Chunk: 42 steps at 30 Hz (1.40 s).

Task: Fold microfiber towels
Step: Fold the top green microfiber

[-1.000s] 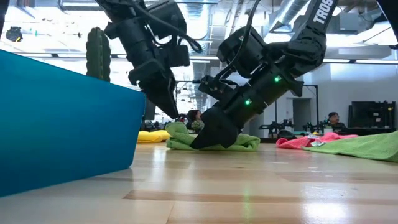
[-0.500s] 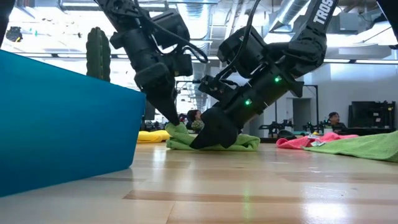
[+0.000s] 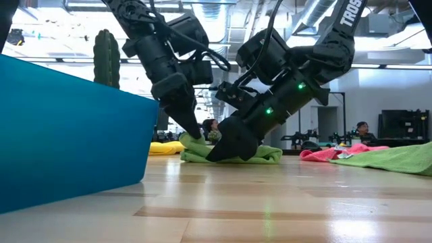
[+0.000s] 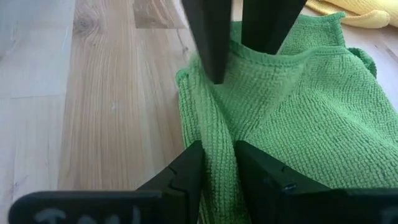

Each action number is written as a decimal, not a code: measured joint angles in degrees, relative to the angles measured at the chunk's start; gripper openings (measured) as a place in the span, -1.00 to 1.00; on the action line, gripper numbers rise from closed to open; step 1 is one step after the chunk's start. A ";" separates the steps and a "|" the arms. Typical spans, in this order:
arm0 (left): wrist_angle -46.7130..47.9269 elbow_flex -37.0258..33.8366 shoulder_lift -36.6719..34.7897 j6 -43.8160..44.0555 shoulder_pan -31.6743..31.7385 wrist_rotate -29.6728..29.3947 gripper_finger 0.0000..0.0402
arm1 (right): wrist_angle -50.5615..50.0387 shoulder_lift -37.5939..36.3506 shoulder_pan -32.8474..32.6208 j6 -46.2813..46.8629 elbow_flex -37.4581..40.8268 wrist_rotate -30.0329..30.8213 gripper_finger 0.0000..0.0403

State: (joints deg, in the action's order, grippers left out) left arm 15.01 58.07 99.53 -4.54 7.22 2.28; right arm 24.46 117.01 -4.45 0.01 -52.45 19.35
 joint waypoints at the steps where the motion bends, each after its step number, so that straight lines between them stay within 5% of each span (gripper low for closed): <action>1: 0.16 0.24 -0.02 -0.45 0.00 0.00 -0.69 | -0.08 0.00 0.00 0.00 -0.01 0.01 -0.39; 7: 0.06 2.93 -0.10 -5.06 -0.45 -2.95 -0.97 | -0.79 -0.40 0.00 -0.05 -0.04 0.04 -0.39; 22: -3.27 4.21 -0.19 -10.94 -2.78 -12.06 -1.00 | -11.69 -10.30 -0.02 -2.00 0.55 4.74 -0.38; 31: -4.93 4.21 -0.22 -12.43 -2.80 -14.75 -1.00 | -13.38 -9.73 0.48 -1.15 0.61 5.21 -0.39; 36: -5.12 4.21 -0.42 -12.78 -2.80 -14.78 -1.00 | -14.42 -9.73 1.95 0.96 0.55 12.08 -0.45; 42: -5.96 4.21 -3.39 -15.54 -2.89 -17.19 -1.00 | -14.15 -9.73 3.37 0.60 0.55 12.60 -0.49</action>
State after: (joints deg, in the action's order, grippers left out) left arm 9.05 62.28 96.14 -20.09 4.34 -14.91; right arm 10.31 107.28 -1.08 0.61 -51.90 31.96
